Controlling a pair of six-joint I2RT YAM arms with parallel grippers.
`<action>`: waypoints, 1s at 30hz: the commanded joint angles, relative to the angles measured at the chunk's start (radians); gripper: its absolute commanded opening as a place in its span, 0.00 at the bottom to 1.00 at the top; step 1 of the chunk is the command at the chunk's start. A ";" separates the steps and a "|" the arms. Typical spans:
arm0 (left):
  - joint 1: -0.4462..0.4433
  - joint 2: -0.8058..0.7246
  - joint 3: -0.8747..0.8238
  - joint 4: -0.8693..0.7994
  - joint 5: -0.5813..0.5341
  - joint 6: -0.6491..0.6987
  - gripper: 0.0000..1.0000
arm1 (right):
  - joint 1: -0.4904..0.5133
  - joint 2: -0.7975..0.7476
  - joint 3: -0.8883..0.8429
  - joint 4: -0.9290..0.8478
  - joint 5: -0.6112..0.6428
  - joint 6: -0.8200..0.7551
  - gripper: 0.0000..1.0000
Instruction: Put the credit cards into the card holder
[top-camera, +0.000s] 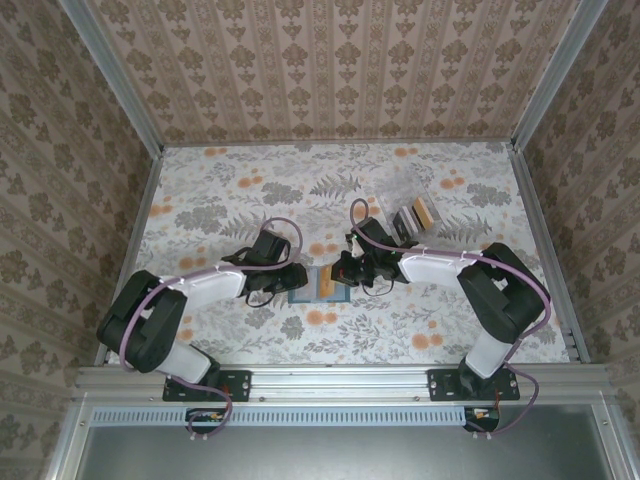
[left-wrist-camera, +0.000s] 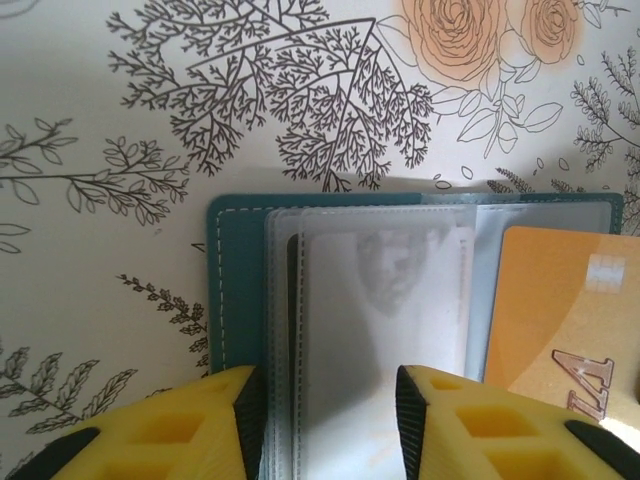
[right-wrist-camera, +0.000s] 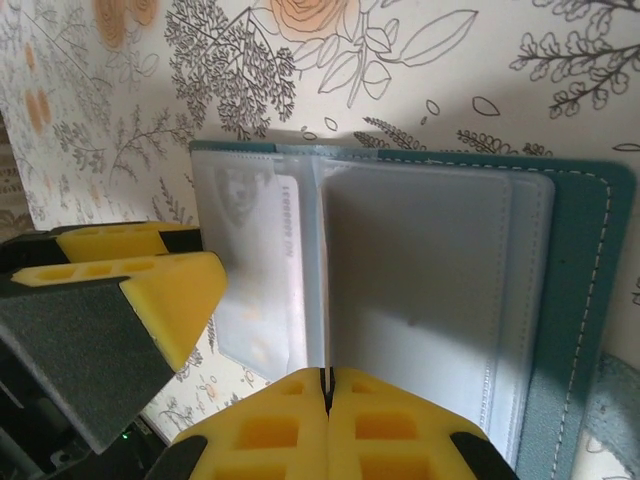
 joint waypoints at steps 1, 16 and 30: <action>-0.007 -0.037 0.003 -0.036 -0.031 0.028 0.45 | -0.005 -0.034 -0.013 0.039 -0.034 0.030 0.00; -0.005 0.001 0.000 -0.043 -0.045 0.009 0.50 | 0.000 0.028 -0.004 0.083 -0.062 0.048 0.00; -0.008 0.052 -0.014 -0.013 -0.022 0.004 0.33 | 0.003 0.105 -0.030 0.128 -0.086 0.062 0.00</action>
